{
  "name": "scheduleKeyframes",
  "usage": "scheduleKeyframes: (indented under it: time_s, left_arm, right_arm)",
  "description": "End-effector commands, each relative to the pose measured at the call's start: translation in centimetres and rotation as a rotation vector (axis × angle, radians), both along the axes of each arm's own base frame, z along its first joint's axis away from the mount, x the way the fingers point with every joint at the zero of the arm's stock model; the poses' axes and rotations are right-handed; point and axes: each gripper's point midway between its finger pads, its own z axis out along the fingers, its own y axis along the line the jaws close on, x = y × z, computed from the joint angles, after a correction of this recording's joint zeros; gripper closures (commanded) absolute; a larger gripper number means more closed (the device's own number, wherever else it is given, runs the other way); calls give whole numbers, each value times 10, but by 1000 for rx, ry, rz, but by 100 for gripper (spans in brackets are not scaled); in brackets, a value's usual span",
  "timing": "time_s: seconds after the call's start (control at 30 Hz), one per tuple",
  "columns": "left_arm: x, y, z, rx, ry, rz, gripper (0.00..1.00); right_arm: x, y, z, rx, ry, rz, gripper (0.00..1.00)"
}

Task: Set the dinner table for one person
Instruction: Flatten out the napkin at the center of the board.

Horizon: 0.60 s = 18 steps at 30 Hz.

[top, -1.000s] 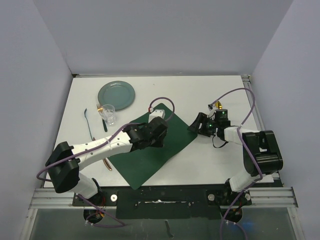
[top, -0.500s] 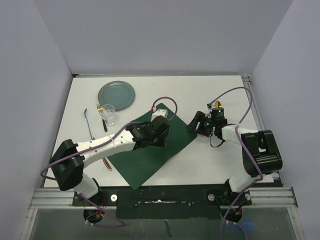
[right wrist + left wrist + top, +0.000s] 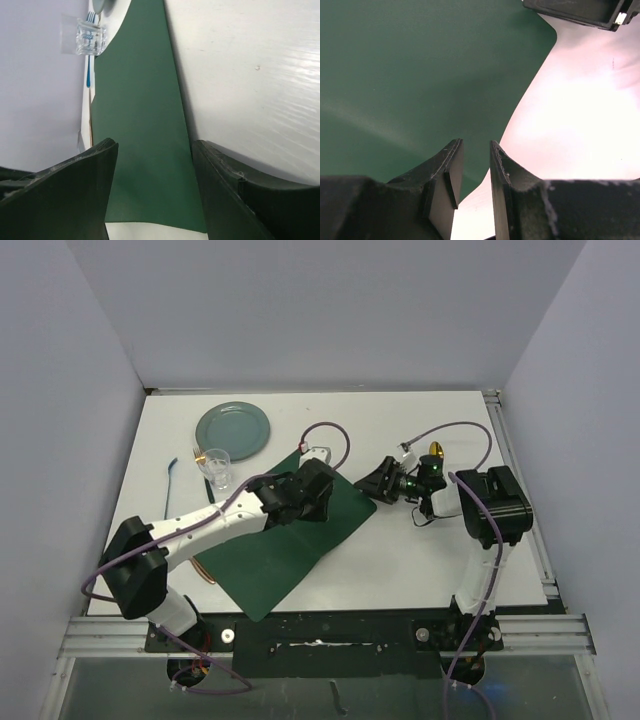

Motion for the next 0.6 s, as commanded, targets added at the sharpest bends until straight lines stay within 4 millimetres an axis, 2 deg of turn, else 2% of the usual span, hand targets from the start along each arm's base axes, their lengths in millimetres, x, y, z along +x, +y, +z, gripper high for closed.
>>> scheduleKeyframes:
  time_s: [0.0, 0.2, 0.27, 0.37, 0.43, 0.5, 0.57]
  left_arm:
    - [8, 1, 24, -59, -37, 14, 74]
    - [7, 9, 19, -53, -22, 40, 74]
    - [7, 9, 18, -53, -19, 42, 74]
    - [8, 9, 17, -54, -20, 45, 74]
    - [8, 9, 15, -53, -16, 45, 74]
    - [8, 9, 13, -50, -11, 45, 74]
    - [7, 10, 12, -53, -8, 47, 74]
  right_arm:
    - [-118, -17, -127, -173, 571, 16, 33]
    - [-113, -14, -127, -160, 560, 73, 34]
    - [-114, -13, -125, -156, 555, 92, 37]
    - [-117, -11, -122, -137, 548, 121, 54]
    - [-119, -9, -120, -122, 547, 138, 80]
    - [-119, -7, -119, -114, 545, 153, 98]
    - [-120, -7, -119, -113, 544, 161, 100]
